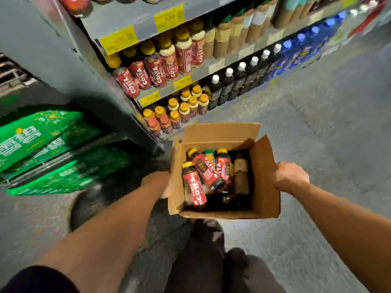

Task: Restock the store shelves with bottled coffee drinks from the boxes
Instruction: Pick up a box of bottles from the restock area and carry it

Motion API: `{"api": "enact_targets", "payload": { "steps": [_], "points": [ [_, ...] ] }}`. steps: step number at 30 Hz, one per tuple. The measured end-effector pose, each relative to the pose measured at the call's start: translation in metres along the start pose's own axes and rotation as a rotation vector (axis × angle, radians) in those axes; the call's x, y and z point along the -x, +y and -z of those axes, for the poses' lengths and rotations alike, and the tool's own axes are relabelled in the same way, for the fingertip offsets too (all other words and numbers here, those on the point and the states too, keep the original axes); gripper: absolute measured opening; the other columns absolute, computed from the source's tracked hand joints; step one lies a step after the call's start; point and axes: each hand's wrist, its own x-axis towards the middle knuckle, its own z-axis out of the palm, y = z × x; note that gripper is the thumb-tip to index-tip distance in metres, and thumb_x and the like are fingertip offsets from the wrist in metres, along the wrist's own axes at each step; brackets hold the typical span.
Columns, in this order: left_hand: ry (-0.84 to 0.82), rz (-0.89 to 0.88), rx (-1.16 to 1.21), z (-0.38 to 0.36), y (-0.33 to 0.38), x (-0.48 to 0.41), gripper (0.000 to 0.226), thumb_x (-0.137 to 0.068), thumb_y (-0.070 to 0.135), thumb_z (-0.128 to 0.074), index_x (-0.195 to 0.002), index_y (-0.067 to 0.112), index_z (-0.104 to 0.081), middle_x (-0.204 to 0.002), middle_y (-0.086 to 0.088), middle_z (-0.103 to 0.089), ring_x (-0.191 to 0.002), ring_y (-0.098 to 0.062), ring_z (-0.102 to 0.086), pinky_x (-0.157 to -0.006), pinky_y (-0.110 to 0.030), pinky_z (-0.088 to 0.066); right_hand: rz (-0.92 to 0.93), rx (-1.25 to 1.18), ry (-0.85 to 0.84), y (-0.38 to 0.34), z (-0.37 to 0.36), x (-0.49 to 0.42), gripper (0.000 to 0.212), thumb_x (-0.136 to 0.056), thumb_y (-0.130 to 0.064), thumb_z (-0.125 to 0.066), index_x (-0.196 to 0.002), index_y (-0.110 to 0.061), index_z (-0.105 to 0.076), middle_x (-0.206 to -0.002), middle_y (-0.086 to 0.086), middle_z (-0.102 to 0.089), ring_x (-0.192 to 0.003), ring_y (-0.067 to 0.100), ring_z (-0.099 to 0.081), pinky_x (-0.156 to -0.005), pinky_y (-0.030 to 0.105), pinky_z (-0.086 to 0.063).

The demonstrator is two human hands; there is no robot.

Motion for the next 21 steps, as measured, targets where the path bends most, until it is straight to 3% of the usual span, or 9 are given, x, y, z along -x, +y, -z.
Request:
{"api": "enact_targets", "payload": {
  "steps": [6,8,12,21],
  "points": [
    [-0.076,0.105,0.091,-0.011,0.036,-0.051,0.042,-0.089,0.039,-0.051,-0.118,0.011,-0.061,-0.121,-0.011,-0.062,-0.109,-0.031,-0.060,-0.082,-0.037,-0.047,0.067,0.098,-0.005,-0.009,0.005,-0.096,0.034,-0.090,-0.024,-0.048,-0.118,-0.012,-0.062,-0.119,0.013,-0.064,-0.110,0.033,-0.061,-0.087,0.036,-0.050],
    [-0.063,0.122,0.123,-0.008,0.050,-0.063,0.042,-0.091,0.044,-0.047,-0.112,0.012,-0.065,-0.117,-0.011,-0.065,-0.107,-0.030,-0.062,-0.081,-0.035,-0.048,0.084,0.103,-0.033,-0.017,0.006,-0.126,0.035,-0.089,-0.028,-0.049,-0.117,-0.012,-0.064,-0.118,0.014,-0.064,-0.110,0.034,-0.061,-0.087,0.037,-0.049],
    [-0.045,0.164,0.250,-0.012,0.065,-0.100,0.047,-0.095,0.044,-0.041,-0.119,0.011,-0.064,-0.125,-0.018,-0.061,-0.113,-0.033,-0.059,-0.090,-0.036,-0.047,0.156,0.155,-0.085,-0.037,0.005,-0.183,0.037,-0.088,-0.030,-0.050,-0.119,-0.014,-0.061,-0.121,0.012,-0.063,-0.112,0.033,-0.060,-0.090,0.039,-0.049],
    [-0.033,0.209,0.293,-0.041,0.082,-0.146,0.046,-0.094,0.046,-0.040,-0.118,0.014,-0.062,-0.121,-0.015,-0.062,-0.109,-0.033,-0.060,-0.090,-0.039,-0.050,0.303,0.218,-0.050,-0.070,-0.009,-0.260,0.029,-0.091,-0.025,-0.051,-0.112,-0.008,-0.063,-0.112,0.014,-0.064,-0.106,0.034,-0.061,-0.077,0.032,-0.043]
  ]
}}
